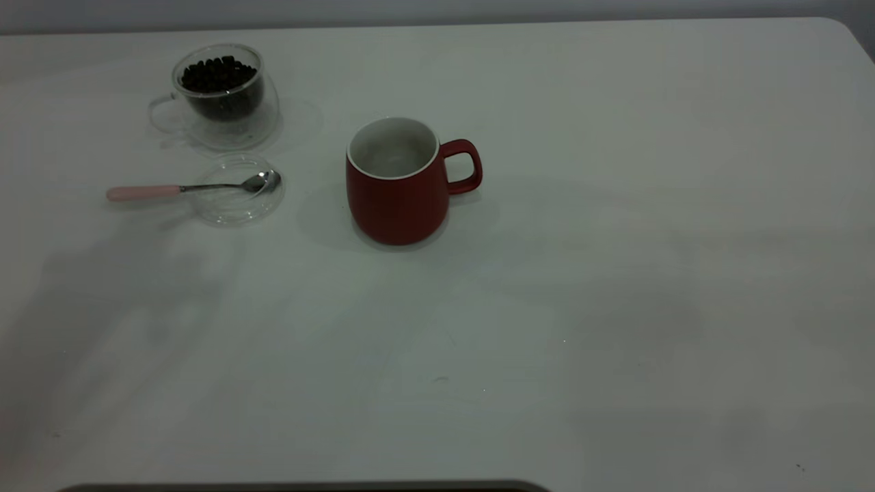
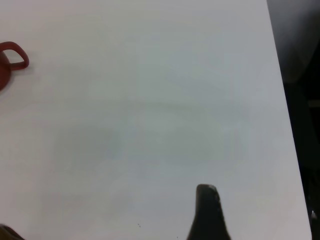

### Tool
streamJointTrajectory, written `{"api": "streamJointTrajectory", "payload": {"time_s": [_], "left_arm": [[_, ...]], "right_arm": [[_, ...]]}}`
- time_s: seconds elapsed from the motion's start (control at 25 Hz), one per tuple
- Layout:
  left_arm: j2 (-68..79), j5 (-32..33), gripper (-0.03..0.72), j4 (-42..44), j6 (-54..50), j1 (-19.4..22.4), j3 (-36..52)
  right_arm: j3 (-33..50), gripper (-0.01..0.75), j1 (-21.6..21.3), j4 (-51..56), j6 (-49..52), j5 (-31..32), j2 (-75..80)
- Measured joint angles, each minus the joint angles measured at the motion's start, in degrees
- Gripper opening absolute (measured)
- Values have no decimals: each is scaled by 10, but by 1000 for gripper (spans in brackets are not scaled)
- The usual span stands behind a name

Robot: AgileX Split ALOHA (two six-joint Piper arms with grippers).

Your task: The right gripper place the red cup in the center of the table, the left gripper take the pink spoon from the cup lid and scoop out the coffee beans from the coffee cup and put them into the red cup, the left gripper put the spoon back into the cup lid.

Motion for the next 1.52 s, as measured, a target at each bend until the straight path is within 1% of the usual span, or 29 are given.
{"api": "streamJointTrajectory", "payload": {"time_s": [0.28, 0.48, 0.56, 0.68, 0.8, 0.96, 1.12, 1.52], "left_arm": [[-138, 0, 589, -1, 0, 0, 214], [-235, 0, 589, -5, 0, 1, 349], [-275, 0, 589, -13, 0, 9, 396], [-354, -4, 589, -11, 3, 46, 446], [-455, -17, 589, 2, 10, 84, 474], [-560, -36, 589, 4, 15, 114, 497], [-641, -35, 589, 4, 15, 124, 529], [-811, -33, 589, 4, 15, 124, 535]], "right_arm": [[0, 590, 0, 0, 0, 0, 0], [0, 590, 0, 0, 0, 0, 0], [0, 590, 0, 0, 0, 0, 0], [0, 590, 0, 0, 0, 0, 0], [0, 590, 0, 0, 0, 0, 0], [0, 590, 0, 0, 0, 0, 0], [0, 590, 0, 0, 0, 0, 0], [0, 590, 0, 0, 0, 0, 0]]}}
